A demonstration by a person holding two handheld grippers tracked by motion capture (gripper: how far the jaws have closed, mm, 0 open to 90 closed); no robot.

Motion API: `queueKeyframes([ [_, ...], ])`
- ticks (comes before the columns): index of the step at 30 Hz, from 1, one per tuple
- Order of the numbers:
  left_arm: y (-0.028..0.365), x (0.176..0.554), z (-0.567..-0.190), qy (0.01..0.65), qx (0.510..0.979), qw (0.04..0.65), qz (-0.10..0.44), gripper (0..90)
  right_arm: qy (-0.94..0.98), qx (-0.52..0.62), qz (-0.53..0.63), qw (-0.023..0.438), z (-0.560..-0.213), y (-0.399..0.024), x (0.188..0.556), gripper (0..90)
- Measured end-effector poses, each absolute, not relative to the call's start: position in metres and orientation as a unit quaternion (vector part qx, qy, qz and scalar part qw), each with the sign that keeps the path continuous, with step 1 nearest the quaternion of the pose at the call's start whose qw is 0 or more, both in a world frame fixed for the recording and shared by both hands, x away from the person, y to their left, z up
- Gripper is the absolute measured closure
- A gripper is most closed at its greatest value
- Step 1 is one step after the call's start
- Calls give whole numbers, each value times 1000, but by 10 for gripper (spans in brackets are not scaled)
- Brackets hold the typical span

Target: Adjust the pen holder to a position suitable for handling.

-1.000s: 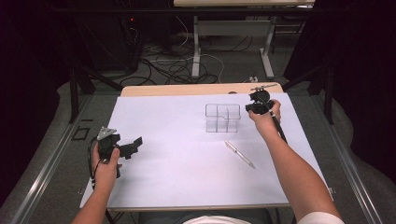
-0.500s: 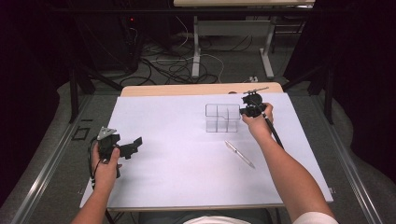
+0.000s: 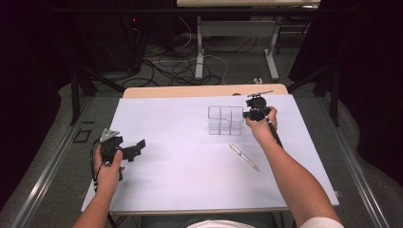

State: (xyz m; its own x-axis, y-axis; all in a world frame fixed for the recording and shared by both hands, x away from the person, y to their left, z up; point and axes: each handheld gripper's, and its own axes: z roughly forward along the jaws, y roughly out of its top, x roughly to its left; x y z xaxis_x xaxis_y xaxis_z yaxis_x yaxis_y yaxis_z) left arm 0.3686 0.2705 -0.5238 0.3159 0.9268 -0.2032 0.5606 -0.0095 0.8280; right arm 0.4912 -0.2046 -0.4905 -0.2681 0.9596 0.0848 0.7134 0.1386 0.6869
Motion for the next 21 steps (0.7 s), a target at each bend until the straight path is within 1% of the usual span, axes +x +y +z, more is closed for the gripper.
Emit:
queueKeyframes([
  [21, 271, 369, -525, 547, 680, 443, 205, 5, 737, 556, 335, 188, -492, -178, 493, 885],
])
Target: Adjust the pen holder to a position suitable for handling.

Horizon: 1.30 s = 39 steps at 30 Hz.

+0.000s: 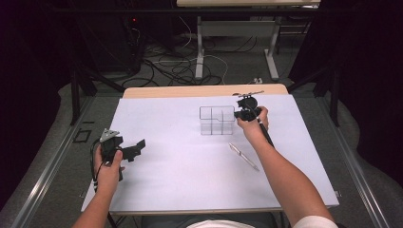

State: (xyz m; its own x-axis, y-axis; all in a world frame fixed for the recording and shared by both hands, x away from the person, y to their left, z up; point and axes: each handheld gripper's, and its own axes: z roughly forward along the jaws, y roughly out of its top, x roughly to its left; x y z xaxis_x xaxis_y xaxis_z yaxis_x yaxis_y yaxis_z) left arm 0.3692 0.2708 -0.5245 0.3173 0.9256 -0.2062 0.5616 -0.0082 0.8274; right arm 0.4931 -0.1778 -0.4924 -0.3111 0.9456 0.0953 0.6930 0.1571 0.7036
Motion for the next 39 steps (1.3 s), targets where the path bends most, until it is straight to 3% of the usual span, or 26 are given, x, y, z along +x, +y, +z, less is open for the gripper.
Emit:
queueKeyframes([
  [25, 271, 370, -526, 549, 681, 441, 199, 5, 749, 537, 345, 176, -496, -144, 492, 898],
  [39, 271, 370, -526, 549, 681, 442, 199, 5, 760, 524, 345, 168, -495, -142, 491, 844],
])
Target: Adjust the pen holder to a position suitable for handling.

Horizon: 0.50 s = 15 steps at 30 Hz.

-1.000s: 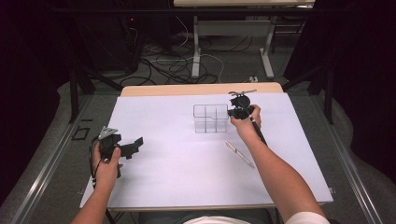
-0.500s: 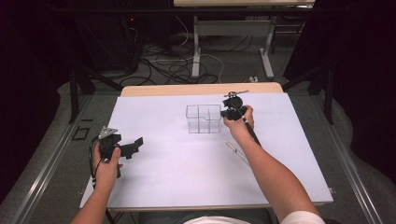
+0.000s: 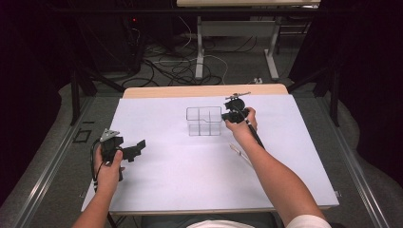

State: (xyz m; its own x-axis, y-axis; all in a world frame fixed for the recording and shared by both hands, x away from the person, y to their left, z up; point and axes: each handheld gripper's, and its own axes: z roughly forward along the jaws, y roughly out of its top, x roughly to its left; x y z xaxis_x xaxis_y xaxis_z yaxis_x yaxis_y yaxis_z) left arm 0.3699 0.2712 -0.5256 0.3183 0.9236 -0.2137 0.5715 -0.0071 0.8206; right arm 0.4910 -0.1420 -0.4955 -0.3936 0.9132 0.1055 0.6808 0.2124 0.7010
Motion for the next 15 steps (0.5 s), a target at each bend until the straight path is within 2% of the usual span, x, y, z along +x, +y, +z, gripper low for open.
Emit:
queueKeyframes([
  [15, 270, 370, -526, 551, 682, 439, 198, 5, 769, 490, 381, 150, -482, -158, 470, 739],
])
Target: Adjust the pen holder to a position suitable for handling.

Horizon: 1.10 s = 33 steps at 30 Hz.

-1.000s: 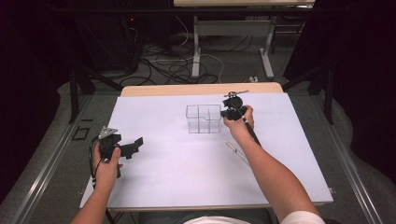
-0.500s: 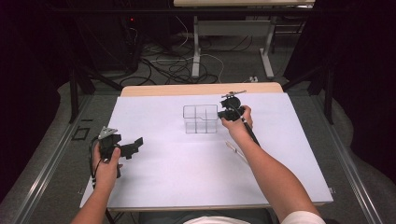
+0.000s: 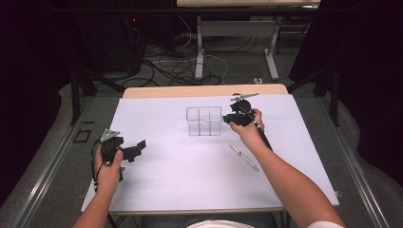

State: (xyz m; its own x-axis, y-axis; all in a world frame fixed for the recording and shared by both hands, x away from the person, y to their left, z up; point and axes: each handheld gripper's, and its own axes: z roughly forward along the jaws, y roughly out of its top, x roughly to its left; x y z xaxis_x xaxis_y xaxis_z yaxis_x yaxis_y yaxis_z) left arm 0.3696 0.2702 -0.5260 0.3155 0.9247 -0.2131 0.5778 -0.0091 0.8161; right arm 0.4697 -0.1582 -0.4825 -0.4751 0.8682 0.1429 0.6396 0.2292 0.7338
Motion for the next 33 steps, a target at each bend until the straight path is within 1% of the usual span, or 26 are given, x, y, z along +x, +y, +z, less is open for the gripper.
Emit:
queueKeyframes([
  [3, 270, 370, -527, 550, 681, 440, 199, 5, 769, 487, 389, 140, -482, -161, 462, 716],
  [8, 271, 370, -527, 552, 682, 437, 196, 5, 769, 472, 409, 138, -483, -166, 449, 686],
  [10, 270, 370, -527, 552, 682, 438, 195, 5, 772, 465, 411, 136, -483, -167, 445, 663],
  [18, 269, 370, -528, 552, 686, 434, 192, 5, 788, 429, 415, 153, -483, -173, 423, 545],
  [25, 269, 370, -528, 553, 686, 433, 193, 5, 789, 422, 423, 145, -490, -183, 409, 483],
  [30, 268, 369, -528, 553, 686, 432, 193, 5, 785, 423, 431, 138, -494, -190, 398, 409],
  [33, 267, 369, -528, 553, 687, 430, 193, 6, 793, 416, 420, 144, -498, -195, 392, 400],
])
